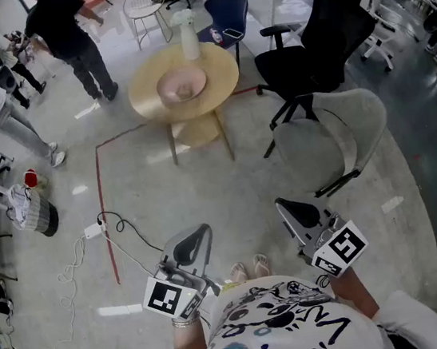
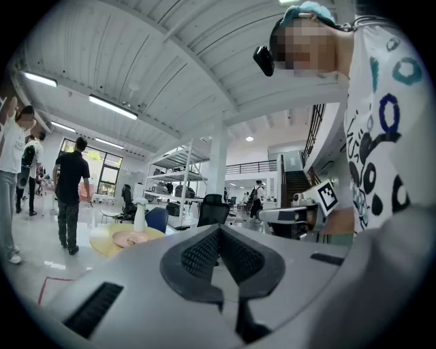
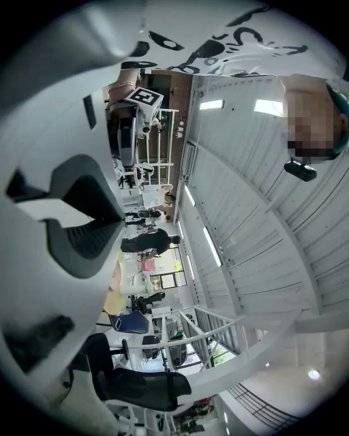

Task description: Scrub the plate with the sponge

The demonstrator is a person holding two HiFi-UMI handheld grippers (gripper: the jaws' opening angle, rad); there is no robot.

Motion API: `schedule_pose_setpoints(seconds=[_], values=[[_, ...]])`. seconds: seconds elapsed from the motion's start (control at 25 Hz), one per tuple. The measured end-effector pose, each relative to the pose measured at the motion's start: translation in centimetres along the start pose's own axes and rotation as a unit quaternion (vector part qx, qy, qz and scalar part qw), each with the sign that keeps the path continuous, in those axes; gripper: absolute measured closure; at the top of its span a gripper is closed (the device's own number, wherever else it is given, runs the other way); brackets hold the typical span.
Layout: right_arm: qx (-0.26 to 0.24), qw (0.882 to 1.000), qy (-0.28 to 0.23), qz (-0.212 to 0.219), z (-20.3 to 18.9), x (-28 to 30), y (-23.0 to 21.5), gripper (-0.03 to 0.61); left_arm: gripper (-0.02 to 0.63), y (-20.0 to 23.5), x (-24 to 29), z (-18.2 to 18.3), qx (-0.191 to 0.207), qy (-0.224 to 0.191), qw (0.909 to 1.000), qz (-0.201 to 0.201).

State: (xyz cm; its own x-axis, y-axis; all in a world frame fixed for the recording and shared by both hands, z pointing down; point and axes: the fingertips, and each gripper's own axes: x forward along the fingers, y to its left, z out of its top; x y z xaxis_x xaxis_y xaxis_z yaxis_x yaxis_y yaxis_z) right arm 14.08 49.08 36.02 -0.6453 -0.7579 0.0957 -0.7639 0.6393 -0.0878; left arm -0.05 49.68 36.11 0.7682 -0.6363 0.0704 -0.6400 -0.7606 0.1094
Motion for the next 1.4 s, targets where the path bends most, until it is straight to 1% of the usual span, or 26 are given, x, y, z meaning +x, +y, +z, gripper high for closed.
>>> schedule_pose_setpoints(seconds=[0.32,0.52,0.72,0.88,0.96,1.28,1.4], values=[[-0.006,1.000,-0.011,-0.002,0.3,0.2,-0.4,0.552,0.598,0.1,0.5,0.0,0.002,0.003,1.0000,-0.003],[-0.004,1.000,-0.001,0.000,-0.3,0.7,-0.4,0.552,0.598,0.1,0.7,-0.3,-0.002,0.007,1.0000,-0.005],[0.030,0.999,-0.011,0.028,-0.8,1.2,0.4,0.552,0.598,-0.3,0.8,-1.5,-0.011,0.016,0.9998,-0.009],[0.012,0.999,-0.002,0.033,-1.0,1.6,1.6,0.551,0.598,-0.2,0.2,-2.7,-0.006,0.029,0.9995,-0.011],[0.004,0.999,-0.002,0.035,-0.9,1.8,2.0,0.551,0.598,0.0,-0.1,-2.7,-0.008,0.028,0.9995,-0.010],[0.005,1.000,-0.008,0.012,-0.2,2.5,2.2,0.551,0.598,0.9,-1.3,-1.1,0.000,0.012,0.9999,-0.013],[0.002,1.000,-0.002,0.003,-0.3,2.8,2.8,0.551,0.598,1.3,-2.0,-0.9,-0.004,0.007,0.9998,-0.016]])
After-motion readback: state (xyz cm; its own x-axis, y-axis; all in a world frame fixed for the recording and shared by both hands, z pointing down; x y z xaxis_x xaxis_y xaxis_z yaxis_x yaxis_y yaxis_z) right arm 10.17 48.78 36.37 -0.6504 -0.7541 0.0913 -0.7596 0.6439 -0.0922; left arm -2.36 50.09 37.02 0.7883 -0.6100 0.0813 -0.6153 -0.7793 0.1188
